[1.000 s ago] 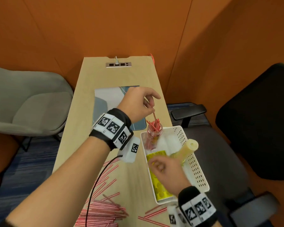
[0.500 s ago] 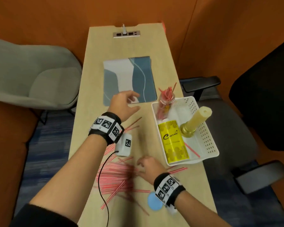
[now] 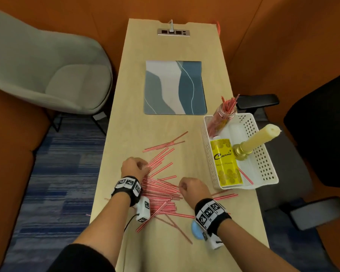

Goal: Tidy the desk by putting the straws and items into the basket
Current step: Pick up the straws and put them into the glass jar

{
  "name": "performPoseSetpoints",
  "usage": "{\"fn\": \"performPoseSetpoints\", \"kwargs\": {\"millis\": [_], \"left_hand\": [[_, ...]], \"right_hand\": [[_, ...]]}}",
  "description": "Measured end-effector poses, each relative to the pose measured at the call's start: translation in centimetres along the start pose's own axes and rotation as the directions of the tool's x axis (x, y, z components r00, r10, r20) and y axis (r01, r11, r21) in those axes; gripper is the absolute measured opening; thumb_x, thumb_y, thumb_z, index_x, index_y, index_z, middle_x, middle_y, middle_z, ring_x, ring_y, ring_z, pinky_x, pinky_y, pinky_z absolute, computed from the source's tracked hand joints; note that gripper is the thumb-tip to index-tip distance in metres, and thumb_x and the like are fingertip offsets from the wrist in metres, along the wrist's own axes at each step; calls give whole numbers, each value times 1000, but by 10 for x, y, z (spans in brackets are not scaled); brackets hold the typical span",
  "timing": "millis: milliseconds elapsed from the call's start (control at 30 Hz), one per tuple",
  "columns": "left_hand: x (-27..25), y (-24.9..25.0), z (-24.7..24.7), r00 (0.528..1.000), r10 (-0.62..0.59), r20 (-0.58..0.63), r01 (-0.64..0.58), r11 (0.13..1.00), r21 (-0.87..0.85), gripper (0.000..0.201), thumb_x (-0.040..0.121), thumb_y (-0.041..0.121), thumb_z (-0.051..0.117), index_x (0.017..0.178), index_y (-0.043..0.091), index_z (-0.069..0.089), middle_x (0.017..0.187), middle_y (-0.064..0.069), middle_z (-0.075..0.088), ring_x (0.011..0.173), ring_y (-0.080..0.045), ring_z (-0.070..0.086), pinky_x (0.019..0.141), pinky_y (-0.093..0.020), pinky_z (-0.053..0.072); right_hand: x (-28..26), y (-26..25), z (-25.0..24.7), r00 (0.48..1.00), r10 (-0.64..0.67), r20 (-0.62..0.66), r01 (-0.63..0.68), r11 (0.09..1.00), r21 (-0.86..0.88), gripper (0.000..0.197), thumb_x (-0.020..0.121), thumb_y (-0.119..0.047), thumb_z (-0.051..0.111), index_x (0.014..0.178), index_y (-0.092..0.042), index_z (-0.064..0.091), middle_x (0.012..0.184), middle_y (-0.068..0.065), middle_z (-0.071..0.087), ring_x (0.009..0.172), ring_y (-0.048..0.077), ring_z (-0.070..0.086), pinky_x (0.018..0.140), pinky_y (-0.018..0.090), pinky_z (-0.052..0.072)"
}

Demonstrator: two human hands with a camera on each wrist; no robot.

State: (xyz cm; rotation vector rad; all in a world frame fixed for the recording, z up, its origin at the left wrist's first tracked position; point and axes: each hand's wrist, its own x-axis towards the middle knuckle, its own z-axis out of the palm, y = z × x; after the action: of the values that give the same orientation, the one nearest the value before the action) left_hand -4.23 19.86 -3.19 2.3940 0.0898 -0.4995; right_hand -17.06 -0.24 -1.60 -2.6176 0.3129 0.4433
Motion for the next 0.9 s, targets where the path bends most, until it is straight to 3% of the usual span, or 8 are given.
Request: {"fn": "performPoseSetpoints", "kwargs": {"millis": [167, 300, 467, 600, 667, 767, 833, 900], "left_hand": [[-4, 1, 1, 998, 69, 8, -69, 997, 17, 6, 78, 13, 80, 74, 17, 78, 75, 3, 72, 71, -14, 66, 74, -29, 57], [-4, 1, -8, 996, 78, 39, -80, 995, 57, 9, 79, 18, 80, 73, 23, 75, 73, 8, 70, 72, -12, 67, 69, -25, 55], [0, 16, -26, 985, 146, 89, -155, 982, 111, 9, 80, 22, 78, 73, 28, 75, 75, 9, 69, 66, -7, 62, 69, -24, 54], [5, 45, -43, 948, 303, 99, -316, 934, 167, 14, 81, 22, 76, 72, 33, 75, 80, 11, 68, 71, -9, 63, 74, -27, 55], [6, 69, -55, 902, 413, 126, -429, 891, 150, 13, 82, 13, 76, 81, 26, 80, 80, 10, 64, 70, -8, 60, 75, -27, 53], [6, 117, -75, 831, 552, 71, -556, 826, 93, 17, 83, 6, 74, 89, 20, 80, 84, 7, 70, 74, -7, 64, 78, -24, 54], [2, 156, -89, 809, 588, -7, -588, 809, 24, 16, 81, 6, 77, 91, 18, 79, 81, 6, 73, 72, -6, 67, 77, -18, 54], [-7, 195, -101, 779, 623, -72, -626, 778, -49, 21, 77, 6, 80, 94, 18, 77, 74, 5, 72, 68, -7, 67, 72, -11, 52]], "right_hand": [[-1, 2, -18, 999, 20, -29, -17, 995, 99, 10, 89, -18, 63, 92, -18, 73, 81, -1, 70, 73, 14, 61, 68, 24, 47], [-9, 0, -39, 998, 48, -44, -30, 937, 349, 9, 80, -12, 77, 79, -21, 75, 71, -6, 68, 64, 5, 59, 66, 14, 48], [-18, -6, -84, 990, 32, -137, 48, 837, 545, 6, 77, -15, 83, 78, -18, 78, 72, -4, 74, 66, 15, 66, 71, 27, 57], [-22, -6, -153, 960, 3, -279, 155, 825, 543, 7, 85, -20, 76, 81, -15, 77, 65, -4, 69, 58, 6, 62, 63, 21, 53], [-22, 1, -198, 896, -7, -444, 226, 867, 443, 12, 91, -25, 69, 81, -19, 74, 66, -7, 67, 61, 3, 61, 63, 15, 49], [-15, 12, -265, 712, -7, -702, 263, 930, 258, 19, 96, -30, 61, 82, -20, 69, 69, -6, 66, 64, 8, 59, 62, 12, 42], [-8, 19, -302, 609, 4, -793, 251, 948, 198, 23, 98, -31, 57, 86, -17, 70, 70, -4, 65, 66, 9, 58, 64, 14, 41], [2, 25, -325, 561, 12, -828, 240, 955, 177, 26, 100, -34, 53, 88, -17, 69, 71, -6, 63, 68, 8, 58, 65, 20, 44]]}}
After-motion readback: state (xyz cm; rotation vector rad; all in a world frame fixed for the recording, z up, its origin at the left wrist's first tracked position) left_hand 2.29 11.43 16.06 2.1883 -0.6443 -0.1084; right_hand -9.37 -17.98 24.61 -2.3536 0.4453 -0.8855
